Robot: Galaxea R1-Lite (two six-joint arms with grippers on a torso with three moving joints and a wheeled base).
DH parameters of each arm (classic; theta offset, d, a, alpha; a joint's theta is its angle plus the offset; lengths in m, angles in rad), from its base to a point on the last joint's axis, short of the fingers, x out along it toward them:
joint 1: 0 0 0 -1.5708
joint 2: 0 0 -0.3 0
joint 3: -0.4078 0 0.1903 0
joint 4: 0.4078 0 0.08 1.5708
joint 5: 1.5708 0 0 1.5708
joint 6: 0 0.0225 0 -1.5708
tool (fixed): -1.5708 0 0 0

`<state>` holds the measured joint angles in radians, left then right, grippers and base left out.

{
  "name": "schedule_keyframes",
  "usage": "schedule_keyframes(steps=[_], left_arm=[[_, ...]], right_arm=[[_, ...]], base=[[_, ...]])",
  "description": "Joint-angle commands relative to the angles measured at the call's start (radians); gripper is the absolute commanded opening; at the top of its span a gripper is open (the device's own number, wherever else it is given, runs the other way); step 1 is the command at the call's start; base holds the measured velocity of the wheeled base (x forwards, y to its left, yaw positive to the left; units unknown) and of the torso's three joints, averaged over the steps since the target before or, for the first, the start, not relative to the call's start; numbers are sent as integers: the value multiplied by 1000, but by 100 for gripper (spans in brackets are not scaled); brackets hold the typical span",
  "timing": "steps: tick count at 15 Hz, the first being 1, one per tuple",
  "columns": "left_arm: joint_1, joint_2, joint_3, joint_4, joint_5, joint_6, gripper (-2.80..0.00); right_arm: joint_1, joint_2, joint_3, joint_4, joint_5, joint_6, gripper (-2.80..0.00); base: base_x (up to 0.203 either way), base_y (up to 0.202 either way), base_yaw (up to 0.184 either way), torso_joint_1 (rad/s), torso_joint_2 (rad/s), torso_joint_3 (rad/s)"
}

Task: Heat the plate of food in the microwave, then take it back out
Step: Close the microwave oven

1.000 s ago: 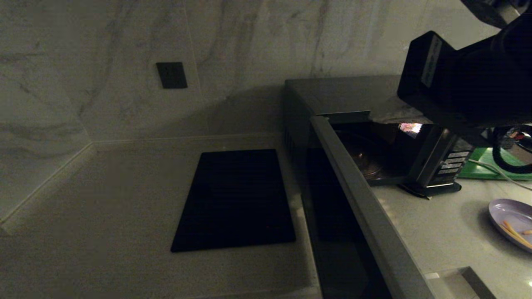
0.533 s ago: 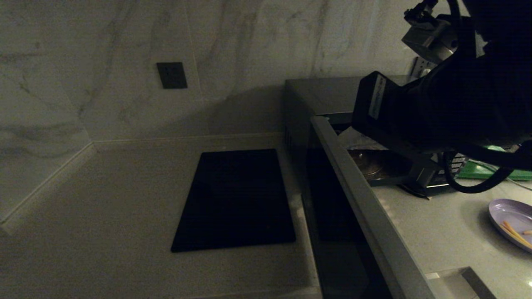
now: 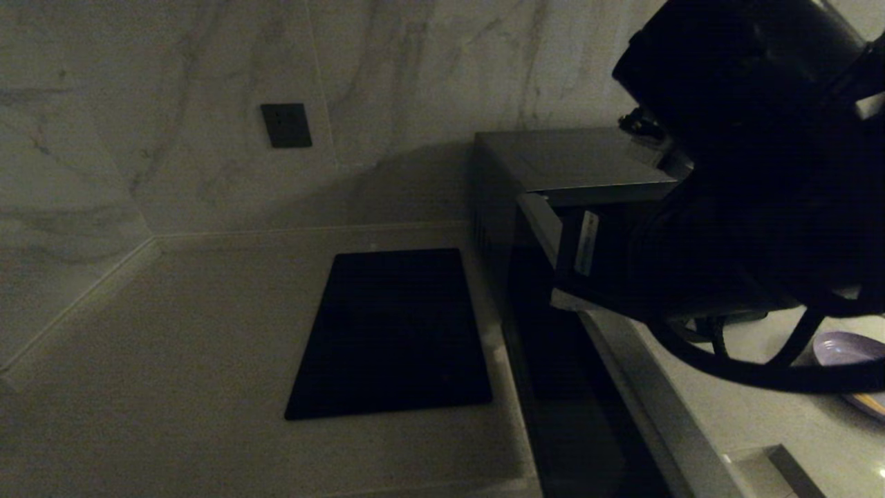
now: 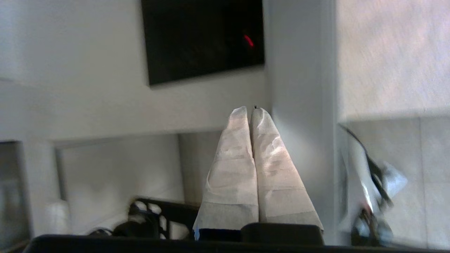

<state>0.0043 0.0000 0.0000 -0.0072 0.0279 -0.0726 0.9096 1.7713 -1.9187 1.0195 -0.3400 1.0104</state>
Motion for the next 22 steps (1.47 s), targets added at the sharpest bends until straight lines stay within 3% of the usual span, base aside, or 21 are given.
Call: schedule_keyframes(steps=[1,6,13,22], left_arm=[[0,2,0,0,0,-1,-280],[0,2,0,0,0,-1,-280],[0,2,0,0,0,-1,-280],[0,2,0,0,0,-1,-280]], right_arm=[[-1,3,4,21,-6,8,-280],[-21,-11,6,74,-56,38,-280],[-142,-23,60,74,-156,42,-280],[-266,-50,91,86,-169,79,-280]], base=[[0,0,0,0,0,0],[0,0,0,0,0,0],[0,0,0,0,0,0],[0,0,0,0,0,0]])
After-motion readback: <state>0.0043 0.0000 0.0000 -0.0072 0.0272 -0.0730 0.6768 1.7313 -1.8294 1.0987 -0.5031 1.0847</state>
